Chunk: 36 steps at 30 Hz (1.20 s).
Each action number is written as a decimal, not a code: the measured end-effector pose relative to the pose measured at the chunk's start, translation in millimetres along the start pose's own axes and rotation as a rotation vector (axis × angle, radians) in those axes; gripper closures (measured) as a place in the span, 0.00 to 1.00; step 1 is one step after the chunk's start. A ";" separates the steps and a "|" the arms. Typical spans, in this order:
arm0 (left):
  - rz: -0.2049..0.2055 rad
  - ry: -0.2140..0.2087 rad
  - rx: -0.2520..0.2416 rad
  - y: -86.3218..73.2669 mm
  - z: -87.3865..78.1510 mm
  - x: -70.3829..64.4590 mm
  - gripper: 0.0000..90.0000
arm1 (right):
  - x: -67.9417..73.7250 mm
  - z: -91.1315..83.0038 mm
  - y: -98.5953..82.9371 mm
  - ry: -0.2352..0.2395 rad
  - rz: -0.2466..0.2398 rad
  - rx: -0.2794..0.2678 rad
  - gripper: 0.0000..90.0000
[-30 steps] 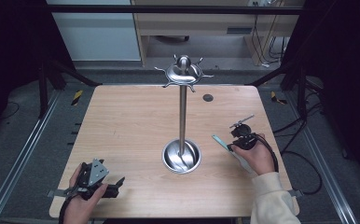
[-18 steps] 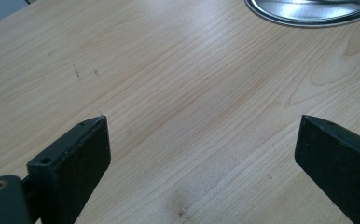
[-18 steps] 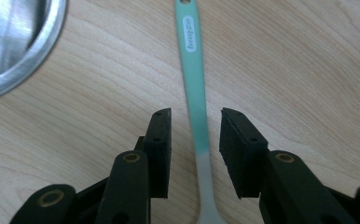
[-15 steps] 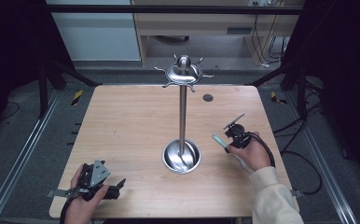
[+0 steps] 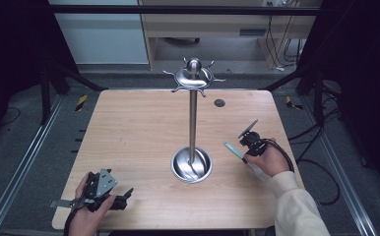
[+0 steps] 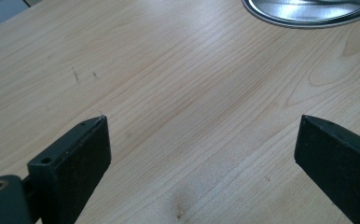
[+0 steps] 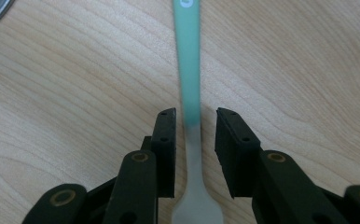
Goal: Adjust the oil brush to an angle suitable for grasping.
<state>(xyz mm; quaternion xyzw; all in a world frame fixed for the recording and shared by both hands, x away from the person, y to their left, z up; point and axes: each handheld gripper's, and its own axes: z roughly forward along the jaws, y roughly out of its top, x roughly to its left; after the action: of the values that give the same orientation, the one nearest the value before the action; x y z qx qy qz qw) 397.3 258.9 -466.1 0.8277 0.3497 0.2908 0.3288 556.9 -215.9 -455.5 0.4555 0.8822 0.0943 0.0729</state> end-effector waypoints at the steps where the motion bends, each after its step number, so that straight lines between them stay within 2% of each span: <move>1: 0.000 0.000 0.000 0.0 0.0 0.0 0.04 | -0.1 0.8 0.8 -0.001 -0.015 0.006 0.78; 16: 0.001 -0.007 0.002 0.0 0.9 -0.9 0.04 | -2.3 9.8 3.7 0.028 -0.018 0.048 0.85; 17: 0.001 -0.007 0.003 0.0 1.0 -0.9 0.04 | -4.0 11.2 3.0 0.024 -0.047 0.042 0.86; 21: 0.003 -0.009 0.004 0.0 1.2 -1.1 0.04 | -4.8 12.6 4.0 0.018 -0.060 0.047 0.88; 26: 0.003 -0.009 0.003 0.0 1.2 -1.1 0.04 | -5.1 12.6 4.8 0.029 -0.046 0.056 0.90; 31: 0.004 -0.009 0.004 0.0 1.3 -1.1 0.04 | -7.8 12.6 4.7 0.026 -0.050 0.048 0.91; 36: 0.008 -0.009 0.009 0.0 1.2 -0.6 0.04 | -12.7 4.5 3.0 0.020 -0.046 0.026 0.92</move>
<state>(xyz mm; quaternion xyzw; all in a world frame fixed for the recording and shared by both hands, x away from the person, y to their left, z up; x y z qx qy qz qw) 397.8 258.1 -467.0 0.8318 0.3460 0.2870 0.3255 567.5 -224.1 -458.6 0.4351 0.8943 0.0857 0.0604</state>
